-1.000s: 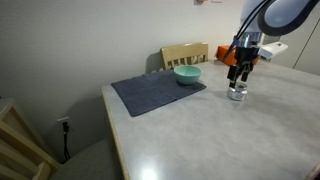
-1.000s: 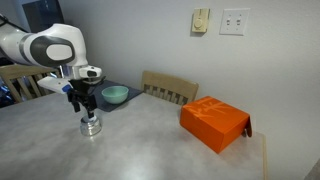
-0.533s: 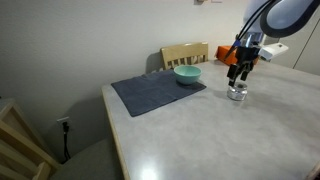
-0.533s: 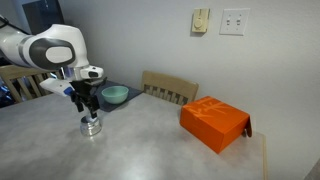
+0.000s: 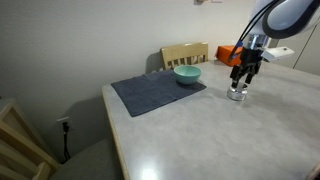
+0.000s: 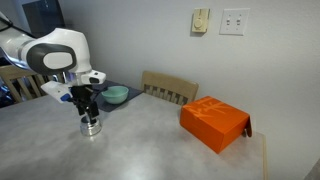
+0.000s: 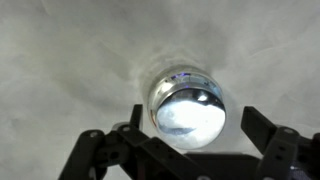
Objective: Move the green bowl to the left side of the table, remove the silver lid from the top of the silver tin
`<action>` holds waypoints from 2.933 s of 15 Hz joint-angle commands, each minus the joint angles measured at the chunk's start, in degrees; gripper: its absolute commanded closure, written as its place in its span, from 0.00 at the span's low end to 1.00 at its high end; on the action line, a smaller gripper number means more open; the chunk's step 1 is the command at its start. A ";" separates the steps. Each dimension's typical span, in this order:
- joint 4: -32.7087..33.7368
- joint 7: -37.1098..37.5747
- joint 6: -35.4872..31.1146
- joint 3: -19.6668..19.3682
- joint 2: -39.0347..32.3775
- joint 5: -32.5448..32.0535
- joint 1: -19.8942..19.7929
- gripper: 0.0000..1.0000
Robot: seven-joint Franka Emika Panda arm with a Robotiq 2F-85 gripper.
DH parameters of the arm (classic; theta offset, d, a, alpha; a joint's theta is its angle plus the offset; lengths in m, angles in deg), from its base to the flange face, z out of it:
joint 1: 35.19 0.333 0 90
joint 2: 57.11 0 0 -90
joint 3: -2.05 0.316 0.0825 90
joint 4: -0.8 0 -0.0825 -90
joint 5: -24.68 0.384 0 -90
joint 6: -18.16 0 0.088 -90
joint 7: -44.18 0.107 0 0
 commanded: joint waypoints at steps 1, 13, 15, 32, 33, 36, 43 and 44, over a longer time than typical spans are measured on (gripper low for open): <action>-1.93 -2.28 -0.39 1.79 1.41 4.90 -2.28 0.00; -2.25 2.80 -1.31 -1.32 1.15 2.06 0.94 0.57; -2.20 7.22 -0.05 -3.25 1.99 -2.25 3.55 0.57; 2.52 9.43 10.99 1.21 3.14 -1.69 6.38 0.57; 3.28 9.14 11.78 1.48 1.77 -1.57 6.56 0.57; 6.25 7.47 13.95 2.39 -2.70 -1.51 6.83 0.57; 13.72 3.52 13.31 2.71 -12.53 -4.06 8.40 0.57; 14.53 2.52 13.23 2.92 -13.45 -4.24 8.53 0.57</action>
